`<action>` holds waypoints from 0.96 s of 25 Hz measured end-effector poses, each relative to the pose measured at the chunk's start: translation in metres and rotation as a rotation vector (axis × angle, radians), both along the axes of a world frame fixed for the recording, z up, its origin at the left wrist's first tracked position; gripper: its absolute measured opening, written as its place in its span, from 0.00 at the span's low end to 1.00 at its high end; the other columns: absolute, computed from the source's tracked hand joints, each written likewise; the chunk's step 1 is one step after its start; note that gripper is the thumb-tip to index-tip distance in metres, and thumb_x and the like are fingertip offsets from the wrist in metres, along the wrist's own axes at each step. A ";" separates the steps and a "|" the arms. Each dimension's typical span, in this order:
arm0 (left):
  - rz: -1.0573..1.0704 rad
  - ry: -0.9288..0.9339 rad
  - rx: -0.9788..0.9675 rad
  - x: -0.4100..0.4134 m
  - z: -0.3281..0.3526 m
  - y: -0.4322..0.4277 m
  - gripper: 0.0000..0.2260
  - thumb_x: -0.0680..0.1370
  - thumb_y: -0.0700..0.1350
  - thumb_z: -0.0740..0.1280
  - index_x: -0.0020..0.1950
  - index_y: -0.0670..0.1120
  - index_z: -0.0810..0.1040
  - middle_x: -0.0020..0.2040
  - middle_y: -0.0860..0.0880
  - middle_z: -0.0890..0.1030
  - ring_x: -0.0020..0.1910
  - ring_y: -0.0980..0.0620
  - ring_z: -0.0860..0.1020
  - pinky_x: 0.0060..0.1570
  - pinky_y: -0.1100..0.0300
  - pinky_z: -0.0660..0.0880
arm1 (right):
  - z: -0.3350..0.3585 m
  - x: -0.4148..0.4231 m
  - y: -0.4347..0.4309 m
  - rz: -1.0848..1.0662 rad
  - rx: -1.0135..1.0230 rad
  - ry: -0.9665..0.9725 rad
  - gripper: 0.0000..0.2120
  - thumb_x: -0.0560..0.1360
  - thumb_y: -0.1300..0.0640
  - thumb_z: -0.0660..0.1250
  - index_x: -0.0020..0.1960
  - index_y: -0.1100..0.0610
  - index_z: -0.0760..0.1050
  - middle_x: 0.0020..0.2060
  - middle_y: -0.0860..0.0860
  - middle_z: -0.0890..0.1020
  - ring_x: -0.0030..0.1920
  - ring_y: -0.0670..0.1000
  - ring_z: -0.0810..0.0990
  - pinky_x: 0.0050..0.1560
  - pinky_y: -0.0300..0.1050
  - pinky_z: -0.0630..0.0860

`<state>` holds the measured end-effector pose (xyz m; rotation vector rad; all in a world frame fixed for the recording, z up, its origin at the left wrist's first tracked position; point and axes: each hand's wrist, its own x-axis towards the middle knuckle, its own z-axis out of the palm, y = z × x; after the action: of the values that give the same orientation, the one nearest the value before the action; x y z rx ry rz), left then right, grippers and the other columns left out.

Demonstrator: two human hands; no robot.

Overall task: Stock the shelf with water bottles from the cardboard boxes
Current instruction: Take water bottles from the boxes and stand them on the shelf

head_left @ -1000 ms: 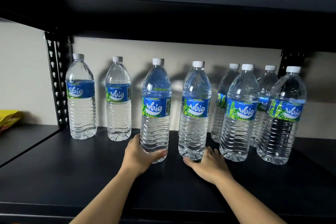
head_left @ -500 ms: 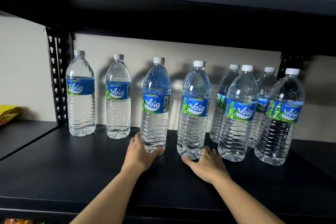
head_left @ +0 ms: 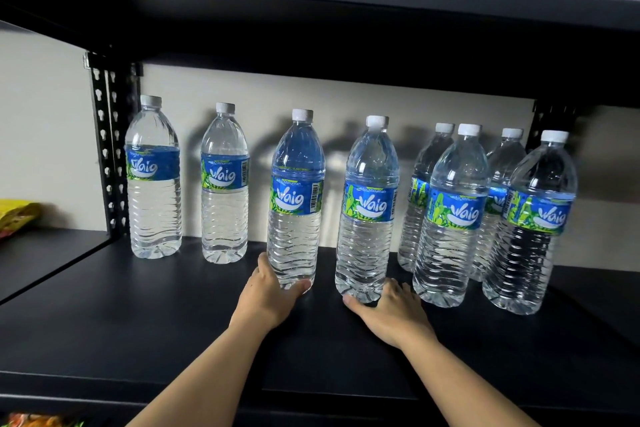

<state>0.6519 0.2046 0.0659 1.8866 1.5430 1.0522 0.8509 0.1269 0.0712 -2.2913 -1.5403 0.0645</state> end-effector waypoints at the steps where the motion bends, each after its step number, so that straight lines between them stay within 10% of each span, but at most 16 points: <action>1: -0.002 0.008 0.000 0.000 0.000 0.000 0.34 0.72 0.59 0.73 0.70 0.46 0.63 0.66 0.45 0.75 0.67 0.44 0.73 0.62 0.54 0.69 | 0.000 0.000 0.000 -0.002 -0.005 -0.003 0.46 0.71 0.25 0.55 0.74 0.59 0.61 0.73 0.54 0.66 0.74 0.56 0.60 0.74 0.50 0.56; 16: 0.055 0.015 -0.044 -0.012 0.007 -0.028 0.45 0.68 0.51 0.79 0.76 0.40 0.57 0.71 0.42 0.68 0.72 0.44 0.66 0.70 0.54 0.64 | 0.014 -0.017 -0.017 -0.109 0.053 -0.196 0.35 0.73 0.28 0.57 0.57 0.58 0.79 0.54 0.56 0.82 0.57 0.59 0.79 0.57 0.50 0.74; 24: -0.176 -0.336 0.047 -0.116 -0.007 -0.144 0.07 0.74 0.34 0.72 0.48 0.45 0.82 0.45 0.48 0.86 0.48 0.55 0.84 0.51 0.65 0.79 | -0.001 -0.078 -0.070 0.041 0.084 -0.165 0.22 0.82 0.46 0.53 0.67 0.57 0.74 0.63 0.54 0.78 0.64 0.57 0.74 0.62 0.49 0.69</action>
<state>0.5362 0.0611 0.0589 1.7311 1.1523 1.2566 0.7730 0.0565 0.0698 -2.2477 -1.6376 -0.1794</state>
